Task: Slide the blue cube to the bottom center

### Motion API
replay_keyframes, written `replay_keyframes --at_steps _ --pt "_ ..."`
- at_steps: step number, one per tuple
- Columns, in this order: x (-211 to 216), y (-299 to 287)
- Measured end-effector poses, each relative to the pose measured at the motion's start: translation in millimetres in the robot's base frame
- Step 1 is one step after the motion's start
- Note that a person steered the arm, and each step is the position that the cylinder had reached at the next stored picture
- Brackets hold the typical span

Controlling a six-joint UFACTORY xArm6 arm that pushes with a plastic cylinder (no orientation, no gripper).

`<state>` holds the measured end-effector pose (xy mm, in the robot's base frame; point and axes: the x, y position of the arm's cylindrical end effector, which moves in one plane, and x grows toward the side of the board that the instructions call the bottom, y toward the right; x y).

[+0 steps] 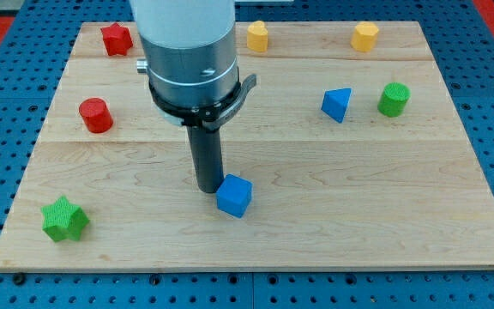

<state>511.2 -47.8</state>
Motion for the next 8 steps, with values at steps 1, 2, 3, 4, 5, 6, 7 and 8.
replay_keyframes --at_steps 1,2,3,4,5,6,7,8 --pt "-12 11" --pt "-4 48" --pt "2 55" --pt "2 56" --pt "-8 36" --pt "-11 30" --pt "-19 30" --pt "-51 33"
